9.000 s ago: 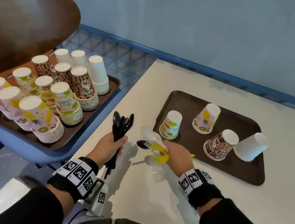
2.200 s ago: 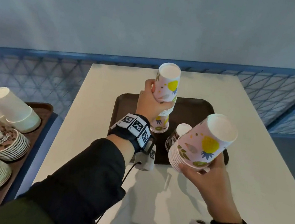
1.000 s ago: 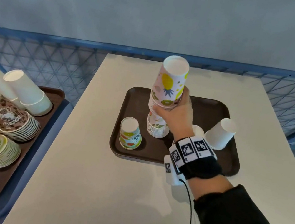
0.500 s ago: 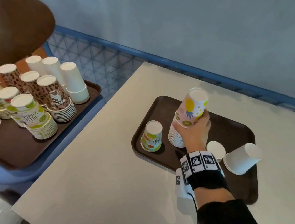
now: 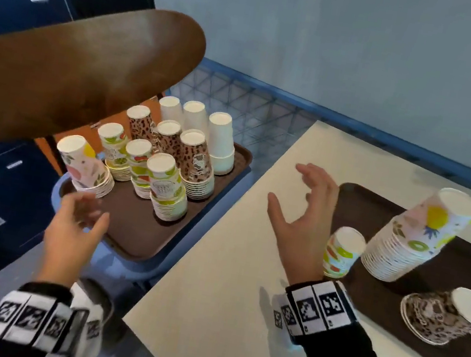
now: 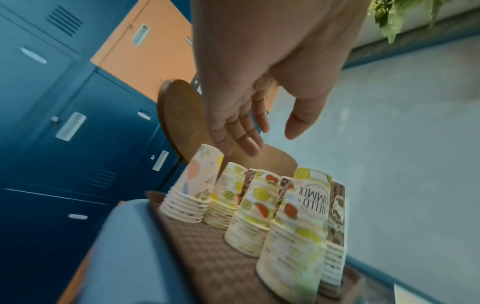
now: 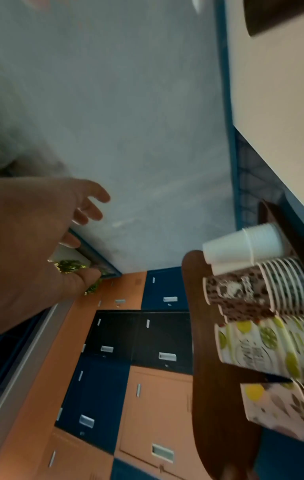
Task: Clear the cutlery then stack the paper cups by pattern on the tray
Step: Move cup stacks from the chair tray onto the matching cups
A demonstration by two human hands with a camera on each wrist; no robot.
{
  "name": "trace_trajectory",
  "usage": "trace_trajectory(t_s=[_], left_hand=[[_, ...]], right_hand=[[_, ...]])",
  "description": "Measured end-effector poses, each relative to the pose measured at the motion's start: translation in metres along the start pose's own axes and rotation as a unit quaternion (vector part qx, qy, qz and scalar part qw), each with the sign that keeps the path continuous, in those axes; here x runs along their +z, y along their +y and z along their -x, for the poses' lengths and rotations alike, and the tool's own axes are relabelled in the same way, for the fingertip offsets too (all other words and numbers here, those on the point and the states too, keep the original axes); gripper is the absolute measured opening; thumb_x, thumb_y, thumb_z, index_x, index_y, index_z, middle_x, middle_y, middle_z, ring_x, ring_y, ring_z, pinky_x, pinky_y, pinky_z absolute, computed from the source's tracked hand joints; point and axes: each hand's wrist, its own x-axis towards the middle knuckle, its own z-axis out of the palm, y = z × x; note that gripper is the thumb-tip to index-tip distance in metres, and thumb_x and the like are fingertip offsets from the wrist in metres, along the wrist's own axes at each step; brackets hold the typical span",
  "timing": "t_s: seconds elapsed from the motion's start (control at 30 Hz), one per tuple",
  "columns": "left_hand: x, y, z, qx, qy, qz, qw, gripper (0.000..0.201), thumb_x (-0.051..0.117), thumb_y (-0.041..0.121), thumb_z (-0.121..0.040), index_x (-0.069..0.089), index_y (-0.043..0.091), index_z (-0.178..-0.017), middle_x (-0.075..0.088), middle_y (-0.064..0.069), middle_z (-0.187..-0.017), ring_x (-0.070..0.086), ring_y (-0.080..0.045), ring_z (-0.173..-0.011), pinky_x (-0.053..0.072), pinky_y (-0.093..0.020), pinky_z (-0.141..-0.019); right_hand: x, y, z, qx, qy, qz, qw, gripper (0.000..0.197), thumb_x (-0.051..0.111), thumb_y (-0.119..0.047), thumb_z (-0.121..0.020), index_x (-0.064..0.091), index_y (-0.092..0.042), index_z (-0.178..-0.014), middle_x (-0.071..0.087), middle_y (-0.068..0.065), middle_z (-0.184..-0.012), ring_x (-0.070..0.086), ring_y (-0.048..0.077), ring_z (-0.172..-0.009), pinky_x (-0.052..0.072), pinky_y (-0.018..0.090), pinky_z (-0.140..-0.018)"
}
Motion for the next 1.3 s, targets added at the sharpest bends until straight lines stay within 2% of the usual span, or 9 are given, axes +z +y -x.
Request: trace_trajectory(t_s=[0.1, 0.2, 0.43, 0.6, 0.7, 0.87, 1.03, 1.2, 1.3], left_hand=[[0.015, 0.005, -0.053, -0.015, -0.010, 0.087, 0.996, 0.050, 0.064, 0.005, -0.083, 0.041, 0.006, -0.128, 0.051, -0.009, -0.124, 0.051, -0.021, -0.112, 0.041, -0.031, -0.096], [0.035, -0.002, -0.100, 0.008, -0.046, 0.049, 0.998, 0.069, 0.073, 0.013, -0.077, 0.034, 0.012, -0.135, 0.046, -0.009, -0.137, 0.044, -0.022, -0.125, 0.036, -0.037, -0.106], [0.072, -0.034, -0.153, -0.004, -0.152, 0.087, 0.984, 0.081, 0.078, 0.008, -0.069, 0.034, 0.011, -0.137, 0.042, -0.009, -0.144, 0.040, -0.021, -0.132, 0.031, -0.039, -0.113], [0.079, -0.050, -0.158, -0.023, -0.222, 0.118, 0.968, 0.071, 0.083, 0.012, -0.064, 0.045, 0.022, -0.124, 0.057, 0.000, -0.124, 0.053, -0.017, -0.117, 0.042, -0.039, -0.103], [0.081, -0.056, -0.155, -0.036, -0.246, 0.133, 0.959, 0.073, 0.083, 0.019, -0.061, 0.040, 0.032, -0.119, 0.057, 0.007, -0.118, 0.054, -0.012, -0.112, 0.042, -0.036, -0.100], [0.079, -0.061, -0.153, -0.063, -0.265, 0.151, 0.950, 0.060, 0.080, 0.009, -0.068, 0.043, 0.039, -0.106, 0.059, 0.011, -0.109, 0.055, -0.010, -0.106, 0.041, -0.031, -0.094], [0.072, -0.058, -0.144, -0.108, -0.225, 0.189, 0.950, 0.075, 0.083, 0.018, -0.061, 0.048, 0.017, -0.128, 0.062, -0.003, -0.124, 0.058, -0.019, -0.114, 0.043, -0.045, -0.105], [0.068, -0.039, -0.117, -0.095, -0.226, 0.199, 0.949, 0.064, 0.081, 0.017, -0.067, 0.049, 0.025, -0.122, 0.063, 0.004, -0.119, 0.059, -0.016, -0.112, 0.043, -0.040, -0.103], [0.076, -0.011, -0.090, -0.069, -0.265, 0.219, 0.937, 0.062, 0.080, 0.013, -0.068, 0.050, 0.024, -0.120, 0.061, 0.015, -0.107, 0.059, -0.005, -0.104, 0.044, -0.031, -0.096]], right_hand=[[0.058, -0.001, 0.004, 0.033, -0.096, -0.051, 0.993, 0.058, 0.072, -0.018, -0.075, 0.044, -0.022, -0.125, 0.038, -0.026, -0.117, 0.044, 0.005, -0.114, 0.039, 0.015, -0.097], [0.115, 0.002, 0.012, 0.097, -0.197, -0.072, 0.973, 0.071, 0.076, -0.023, -0.073, 0.036, -0.020, -0.132, 0.042, -0.013, -0.126, 0.041, 0.003, -0.118, 0.033, 0.004, -0.095], [0.201, 0.014, 0.032, 0.186, -0.268, -0.029, 0.945, 0.087, 0.083, -0.027, -0.062, 0.034, -0.018, -0.134, 0.044, 0.002, -0.138, 0.042, 0.014, -0.127, 0.035, 0.029, -0.107], [0.227, 0.025, 0.043, 0.218, -0.247, -0.027, 0.944, 0.091, 0.085, -0.029, -0.056, 0.037, -0.020, -0.132, 0.049, 0.001, -0.135, 0.044, 0.015, -0.127, 0.038, 0.036, -0.108], [0.233, 0.028, 0.045, 0.242, -0.231, -0.014, 0.942, 0.088, 0.086, -0.022, -0.056, 0.038, -0.019, -0.131, 0.052, 0.002, -0.133, 0.047, 0.017, -0.125, 0.038, 0.028, -0.102], [0.229, 0.028, 0.046, 0.238, -0.216, -0.019, 0.947, 0.082, 0.085, -0.024, -0.057, 0.041, -0.024, -0.127, 0.058, -0.003, -0.127, 0.053, 0.010, -0.116, 0.043, 0.023, -0.095], [0.206, 0.011, 0.047, 0.241, -0.182, -0.069, 0.951, 0.075, 0.083, -0.020, -0.060, 0.040, -0.041, -0.117, 0.054, -0.016, -0.115, 0.052, -0.005, -0.105, 0.036, -0.004, -0.080], [0.152, 0.008, 0.046, 0.276, -0.114, -0.131, 0.945, 0.068, 0.085, -0.015, -0.054, 0.046, -0.045, -0.101, 0.058, -0.021, -0.106, 0.057, -0.013, -0.096, 0.045, 0.014, -0.085], [0.111, 0.015, 0.044, 0.285, -0.048, -0.132, 0.948, 0.074, 0.084, -0.030, -0.047, 0.048, -0.039, -0.112, 0.061, -0.006, -0.117, 0.059, 0.004, -0.109, 0.050, 0.032, -0.095]])
